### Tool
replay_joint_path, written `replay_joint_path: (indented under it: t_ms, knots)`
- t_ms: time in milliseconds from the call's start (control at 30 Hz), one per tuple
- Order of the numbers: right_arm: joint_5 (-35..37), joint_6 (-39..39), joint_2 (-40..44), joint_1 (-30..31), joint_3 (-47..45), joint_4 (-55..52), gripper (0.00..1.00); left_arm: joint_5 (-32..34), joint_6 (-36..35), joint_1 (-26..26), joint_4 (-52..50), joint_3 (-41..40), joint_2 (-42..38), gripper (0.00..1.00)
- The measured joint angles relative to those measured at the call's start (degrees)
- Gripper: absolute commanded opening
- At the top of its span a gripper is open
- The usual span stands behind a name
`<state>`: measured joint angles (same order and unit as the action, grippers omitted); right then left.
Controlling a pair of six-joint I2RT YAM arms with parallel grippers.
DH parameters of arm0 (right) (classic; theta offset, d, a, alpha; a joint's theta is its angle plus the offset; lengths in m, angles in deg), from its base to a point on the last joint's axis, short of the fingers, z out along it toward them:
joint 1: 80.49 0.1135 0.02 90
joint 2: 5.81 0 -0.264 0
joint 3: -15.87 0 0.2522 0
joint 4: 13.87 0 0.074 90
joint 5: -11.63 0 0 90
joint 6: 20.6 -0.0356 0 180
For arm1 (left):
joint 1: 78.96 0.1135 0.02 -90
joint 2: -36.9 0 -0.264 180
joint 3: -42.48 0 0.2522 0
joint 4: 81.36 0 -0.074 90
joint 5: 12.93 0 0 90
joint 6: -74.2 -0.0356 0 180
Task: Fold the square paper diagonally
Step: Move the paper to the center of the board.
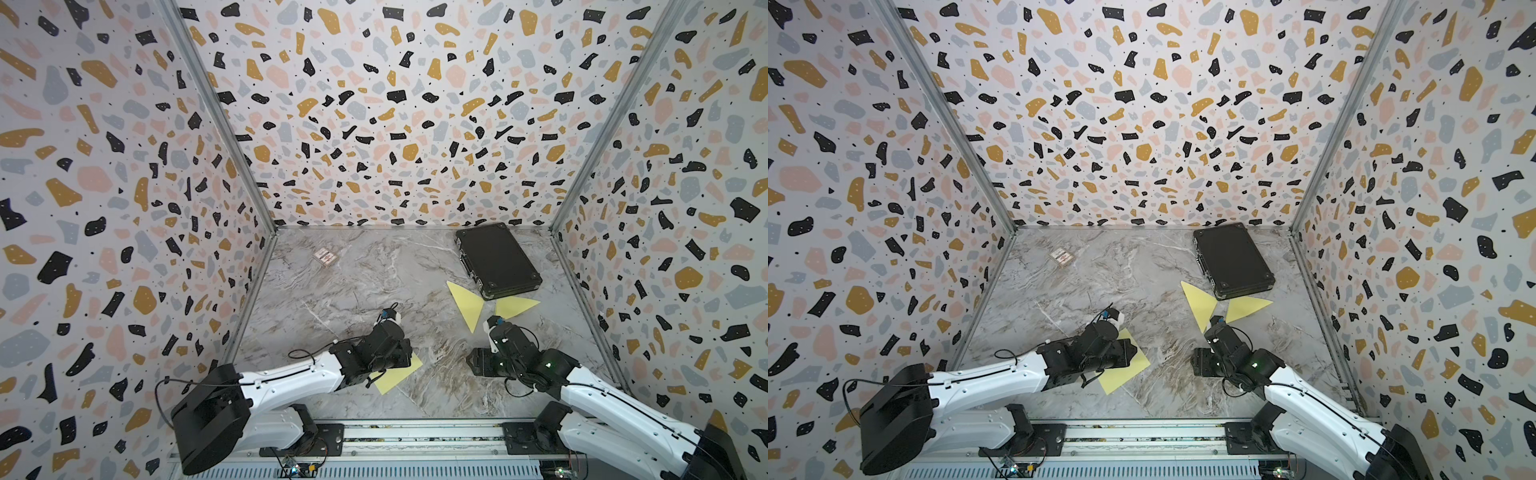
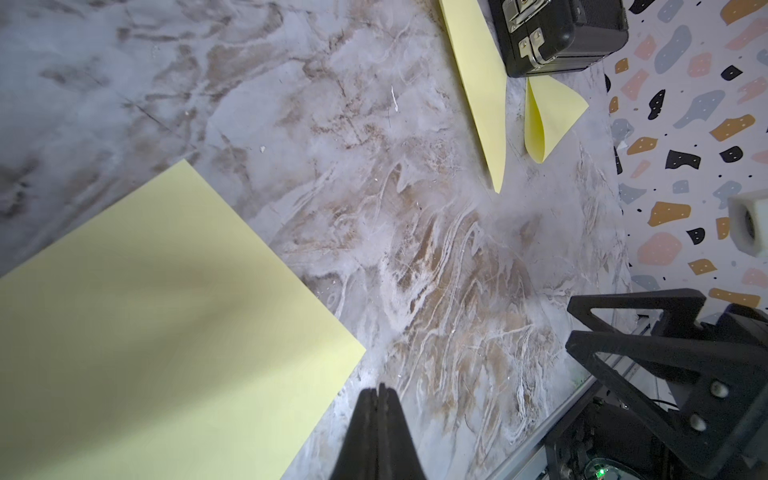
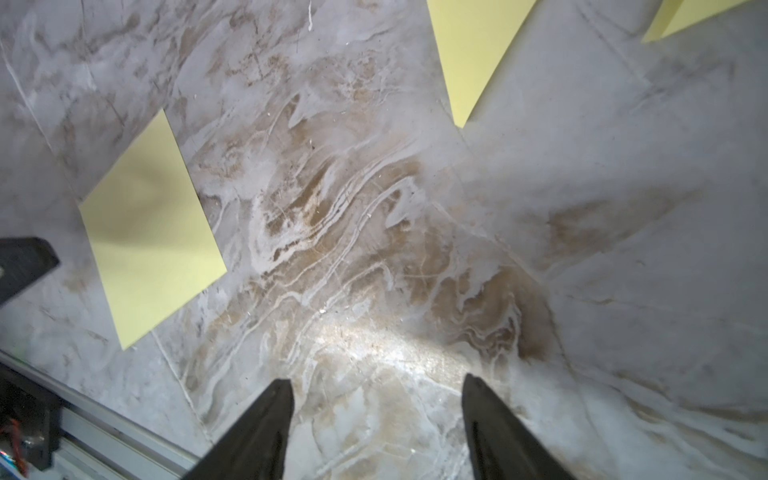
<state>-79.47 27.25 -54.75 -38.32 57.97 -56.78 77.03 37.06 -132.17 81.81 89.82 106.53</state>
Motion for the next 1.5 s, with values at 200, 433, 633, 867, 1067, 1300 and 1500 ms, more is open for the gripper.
replay_joint_path:
  t_ms: [200, 433, 633, 867, 1067, 1300, 1500]
  knots:
    - [-2.2, -0.8, -4.3, 0.0, 2.0, 0.1, 0.91, -1.0, -5.7, 4.4, -3.8, -0.2, 0.0, 0.04]
    - [-6.8, -5.4, -6.7, 0.4, 2.3, 4.7, 0.68, -1.8, -9.8, 10.0, -6.1, -3.7, -1.1, 0.03]
    - [-7.7, -9.0, -10.7, 3.0, 3.2, 7.4, 0.62, -3.3, -10.3, 11.5, -5.8, -5.9, -1.0, 0.02]
    - [-7.7, -11.4, -20.0, 8.2, 6.7, 10.8, 0.61, -4.0, -10.3, 11.5, -4.8, -7.5, 0.3, 0.02]
    - [-7.0, -13.8, -25.0, 10.8, 9.3, 13.3, 0.60, -3.5, -10.3, 11.5, -4.6, -8.2, 1.9, 0.00]
    - [-6.3, -18.6, -29.8, 12.2, 9.8, 16.0, 0.59, -2.8, -10.2, 11.5, -3.2, -9.7, 0.8, 0.00]
    - [-6.1, -20.3, -34.1, 14.1, 12.8, 17.2, 0.59, -2.6, -9.9, 11.5, -2.0, -10.8, 0.0, 0.00]
